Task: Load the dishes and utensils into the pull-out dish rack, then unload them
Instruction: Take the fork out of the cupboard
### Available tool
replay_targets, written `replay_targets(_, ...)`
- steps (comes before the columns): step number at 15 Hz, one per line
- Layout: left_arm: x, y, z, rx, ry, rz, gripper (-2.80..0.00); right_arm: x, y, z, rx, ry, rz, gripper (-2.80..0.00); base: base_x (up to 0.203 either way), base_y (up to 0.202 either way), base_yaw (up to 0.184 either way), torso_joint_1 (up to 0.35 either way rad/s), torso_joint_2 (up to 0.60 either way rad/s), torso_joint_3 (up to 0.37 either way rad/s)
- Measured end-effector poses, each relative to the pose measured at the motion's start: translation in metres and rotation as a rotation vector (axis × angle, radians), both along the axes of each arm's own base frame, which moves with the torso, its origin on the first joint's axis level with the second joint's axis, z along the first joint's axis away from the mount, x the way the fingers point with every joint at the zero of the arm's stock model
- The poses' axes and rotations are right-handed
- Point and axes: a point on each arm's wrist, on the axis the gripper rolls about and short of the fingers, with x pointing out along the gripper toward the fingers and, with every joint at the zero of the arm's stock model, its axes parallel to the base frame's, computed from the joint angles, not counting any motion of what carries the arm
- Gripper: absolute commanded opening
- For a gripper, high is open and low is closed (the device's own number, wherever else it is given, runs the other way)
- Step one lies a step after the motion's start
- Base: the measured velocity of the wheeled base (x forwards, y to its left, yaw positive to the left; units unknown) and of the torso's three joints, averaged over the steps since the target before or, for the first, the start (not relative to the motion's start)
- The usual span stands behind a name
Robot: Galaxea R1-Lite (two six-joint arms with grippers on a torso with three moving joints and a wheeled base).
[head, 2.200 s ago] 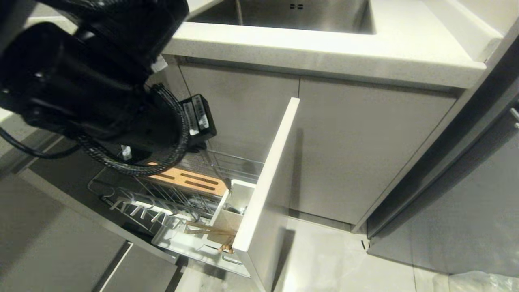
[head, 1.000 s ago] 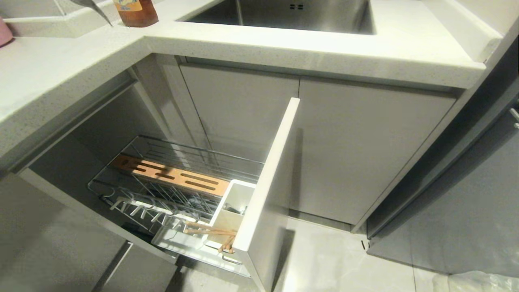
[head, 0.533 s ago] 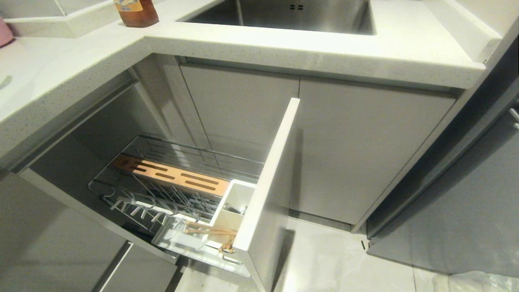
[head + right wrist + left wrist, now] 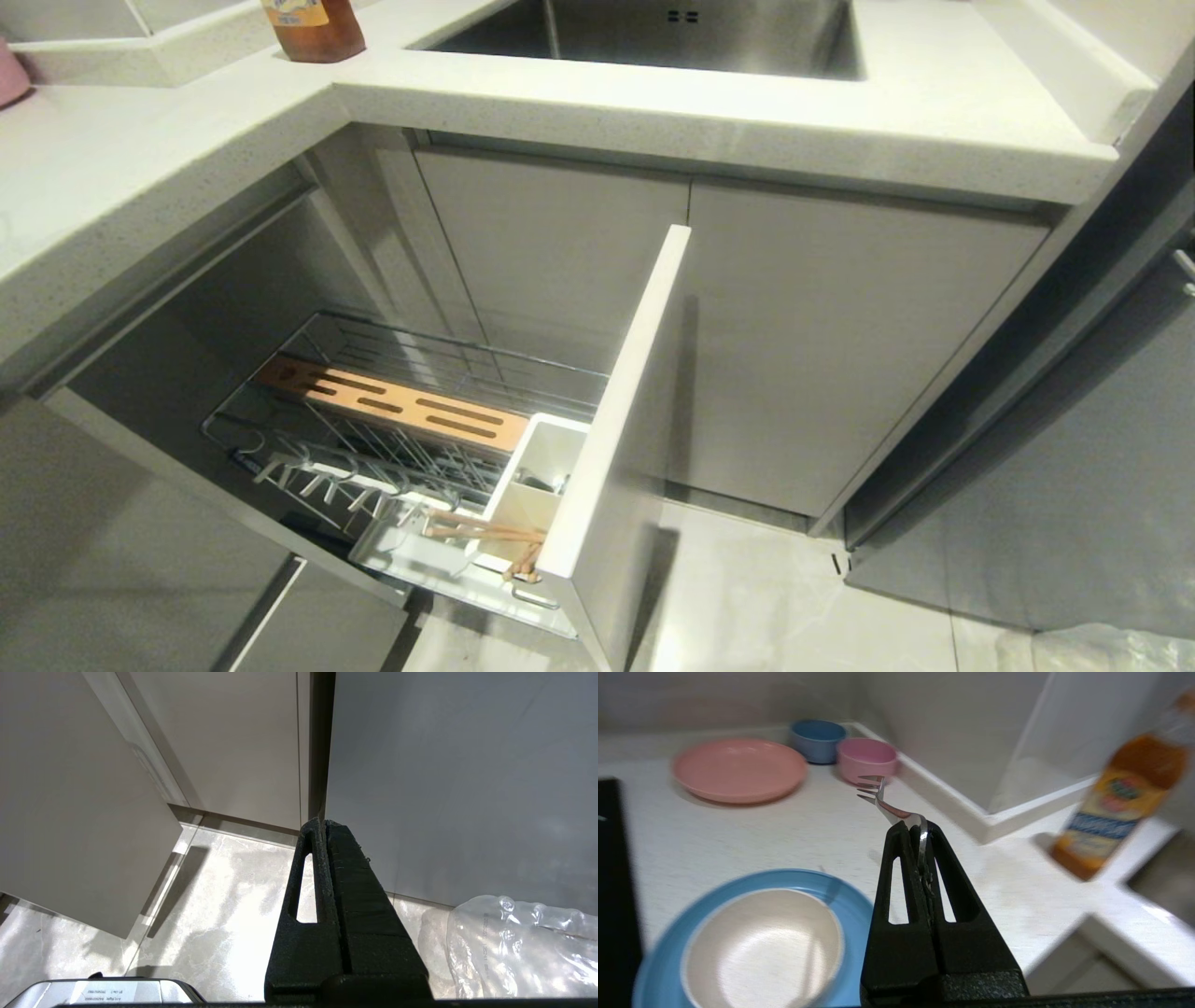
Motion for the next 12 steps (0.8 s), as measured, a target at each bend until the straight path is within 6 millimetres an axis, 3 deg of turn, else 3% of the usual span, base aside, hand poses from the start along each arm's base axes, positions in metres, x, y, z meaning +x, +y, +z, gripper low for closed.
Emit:
replay_targets(6,0.050,0.002,-0.029,0.121,0.171,0.164,-2.80,0.000,0.000,0.000,0.000,0.000,0.000,-2.80,0.000,0.000,0.000,0.000,0.00,0.000)
replay_targets(12,0.069,0.002,-0.066,0.158,0.340,0.156,-2.80,0.000,0.000,0.000,0.000,0.000,0.000,-2.80,0.000,0.000,0.000,0.000,0.00,0.000)
